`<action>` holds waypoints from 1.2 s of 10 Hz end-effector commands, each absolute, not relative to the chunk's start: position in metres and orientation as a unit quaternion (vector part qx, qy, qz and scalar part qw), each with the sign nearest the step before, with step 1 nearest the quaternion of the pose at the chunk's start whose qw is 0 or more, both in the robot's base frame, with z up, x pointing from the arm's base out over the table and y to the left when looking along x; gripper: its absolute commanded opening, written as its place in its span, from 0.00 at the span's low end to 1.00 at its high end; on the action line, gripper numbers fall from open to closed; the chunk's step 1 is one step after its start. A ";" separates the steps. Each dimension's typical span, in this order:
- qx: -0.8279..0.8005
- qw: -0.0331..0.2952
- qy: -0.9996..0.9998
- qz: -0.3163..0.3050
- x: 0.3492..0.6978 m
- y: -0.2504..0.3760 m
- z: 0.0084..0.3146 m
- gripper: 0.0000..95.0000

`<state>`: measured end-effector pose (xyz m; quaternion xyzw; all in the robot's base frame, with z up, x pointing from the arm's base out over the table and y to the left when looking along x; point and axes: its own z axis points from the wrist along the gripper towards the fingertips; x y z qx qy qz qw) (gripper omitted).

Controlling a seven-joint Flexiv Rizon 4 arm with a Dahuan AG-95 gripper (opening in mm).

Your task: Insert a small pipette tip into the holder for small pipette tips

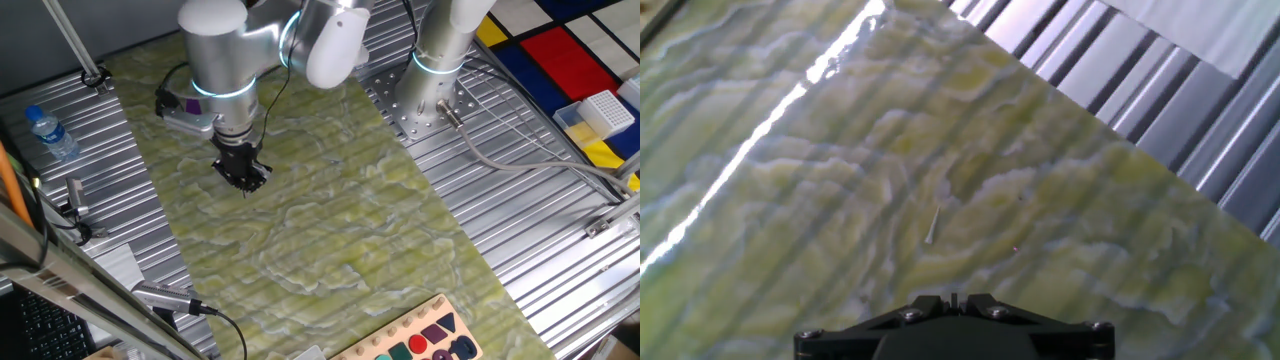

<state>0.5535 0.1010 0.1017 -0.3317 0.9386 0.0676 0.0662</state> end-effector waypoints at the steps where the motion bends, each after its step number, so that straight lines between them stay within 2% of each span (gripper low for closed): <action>1: -0.297 0.079 0.949 0.066 0.555 0.104 0.099 0.00; 4: -0.282 0.092 0.953 0.065 0.566 0.126 0.086 0.00; 9: -0.265 0.091 0.958 0.062 0.573 0.144 0.069 0.00; 10: -0.263 0.091 0.958 0.062 0.575 0.145 0.065 0.20; 12: -0.253 0.090 0.962 0.060 0.574 0.145 0.060 0.20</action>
